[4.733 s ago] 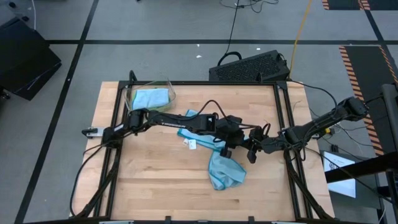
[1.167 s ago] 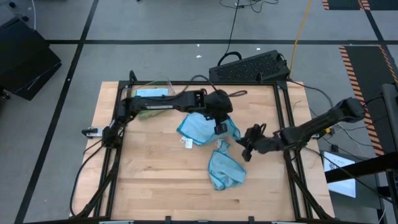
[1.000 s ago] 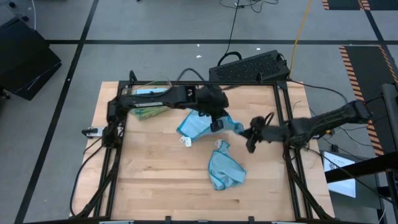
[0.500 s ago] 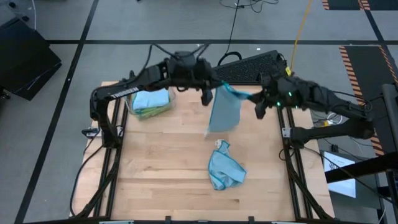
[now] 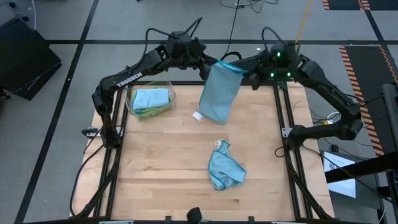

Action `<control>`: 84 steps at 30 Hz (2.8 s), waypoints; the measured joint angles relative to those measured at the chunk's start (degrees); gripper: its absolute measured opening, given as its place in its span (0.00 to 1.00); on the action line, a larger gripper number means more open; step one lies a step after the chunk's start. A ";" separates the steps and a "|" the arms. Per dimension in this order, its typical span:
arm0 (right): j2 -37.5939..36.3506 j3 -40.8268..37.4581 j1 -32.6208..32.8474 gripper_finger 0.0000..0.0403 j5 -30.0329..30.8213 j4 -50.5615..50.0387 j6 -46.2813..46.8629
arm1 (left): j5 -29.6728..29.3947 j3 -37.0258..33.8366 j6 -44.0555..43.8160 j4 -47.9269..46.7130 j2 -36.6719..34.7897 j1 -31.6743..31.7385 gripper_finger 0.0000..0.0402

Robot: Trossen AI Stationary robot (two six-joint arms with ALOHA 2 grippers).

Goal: Fold microfiber towels
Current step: Fold the left blue microfiber cloth

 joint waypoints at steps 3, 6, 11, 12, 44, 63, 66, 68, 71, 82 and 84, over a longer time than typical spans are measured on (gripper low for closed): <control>1.05 2.84 -3.34 0.00 -3.37 -0.70 -1.76 | 1.59 0.00 -1.22 -0.28 -0.83 0.65 0.01; 1.13 5.60 -5.00 0.00 -5.22 -1.64 -2.32 | 2.99 0.00 -1.70 -1.18 -2.07 -0.24 0.02; 0.01 6.88 -4.10 0.00 -11.68 -7.28 1.59 | 5.41 0.04 -5.19 -6.05 -3.01 -3.90 0.01; -0.36 6.93 -3.30 0.00 -12.68 -9.77 2.35 | 5.83 0.04 -5.41 -8.05 -3.11 -5.07 0.02; -12.12 -42.70 23.43 0.00 -13.98 2.11 24.53 | -2.69 -31.17 -14.70 10.11 -0.29 -22.74 0.02; -9.07 -43.71 14.24 0.00 5.96 5.84 12.33 | -2.95 -31.12 -8.83 17.85 8.16 -14.95 0.03; -7.84 -43.71 13.56 0.00 7.53 5.99 11.30 | -2.99 -31.12 -7.83 19.52 9.08 -14.78 0.05; -6.92 -43.73 13.46 0.00 9.30 6.51 10.61 | -3.01 -31.12 -7.62 20.51 9.52 -14.62 0.04; -5.24 -43.72 13.15 0.00 11.00 8.63 9.79 | -3.52 -31.12 -6.97 21.90 10.35 -14.51 0.01; -1.43 -43.71 12.76 0.06 15.19 11.21 10.62 | -9.42 -31.12 -5.10 21.79 11.59 -14.20 0.06; -1.45 -43.71 12.74 0.11 16.70 11.48 11.66 | -10.53 -31.12 -3.90 21.78 11.59 -14.20 0.07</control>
